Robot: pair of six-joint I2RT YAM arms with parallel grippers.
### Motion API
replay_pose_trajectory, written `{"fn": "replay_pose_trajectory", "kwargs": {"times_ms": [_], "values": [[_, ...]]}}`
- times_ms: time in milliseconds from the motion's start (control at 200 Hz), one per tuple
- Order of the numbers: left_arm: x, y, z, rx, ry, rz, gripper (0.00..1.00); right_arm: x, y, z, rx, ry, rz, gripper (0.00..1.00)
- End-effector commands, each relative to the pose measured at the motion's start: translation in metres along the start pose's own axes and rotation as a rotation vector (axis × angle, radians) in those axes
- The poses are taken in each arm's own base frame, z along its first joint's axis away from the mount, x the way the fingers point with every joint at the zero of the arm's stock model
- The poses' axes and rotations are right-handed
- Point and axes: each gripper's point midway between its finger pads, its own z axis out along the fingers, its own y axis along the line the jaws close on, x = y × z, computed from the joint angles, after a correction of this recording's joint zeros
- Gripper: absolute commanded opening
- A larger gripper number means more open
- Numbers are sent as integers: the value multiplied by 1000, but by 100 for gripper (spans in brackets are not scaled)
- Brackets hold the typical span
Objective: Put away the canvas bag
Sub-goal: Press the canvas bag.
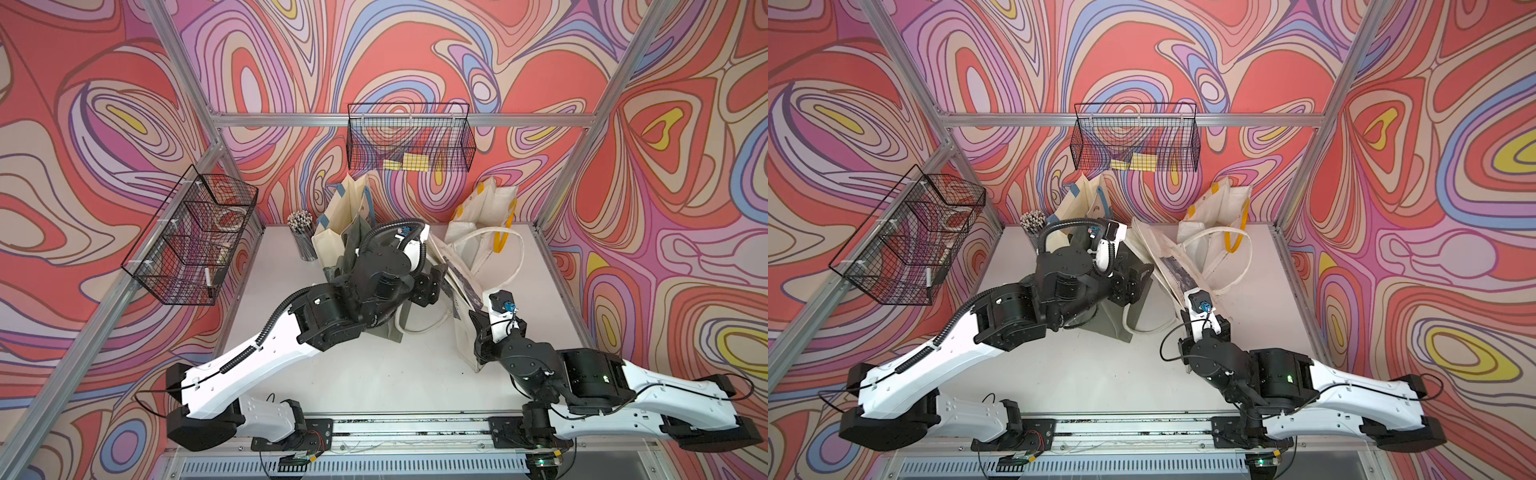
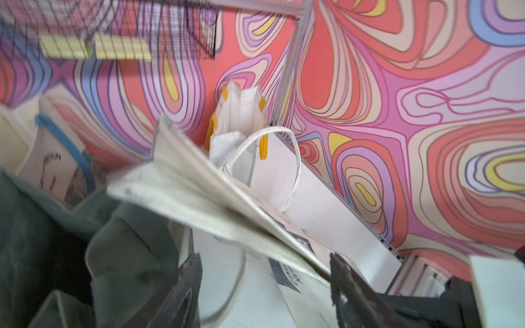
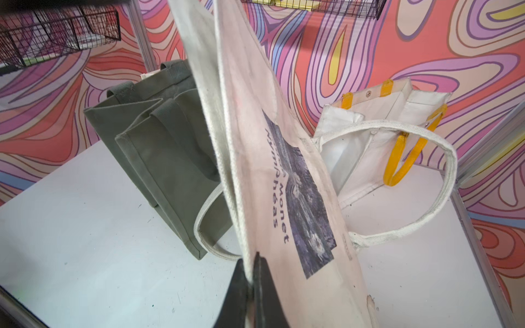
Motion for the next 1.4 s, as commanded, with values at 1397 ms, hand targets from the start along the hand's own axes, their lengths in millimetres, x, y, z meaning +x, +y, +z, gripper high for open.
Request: {"fn": "replay_pose_trajectory", "kwargs": {"times_ms": [1397], "values": [[103, -23, 24, 469, -106, 1330, 67, -27, 43, 23, -416, 213, -234, 0]]}}
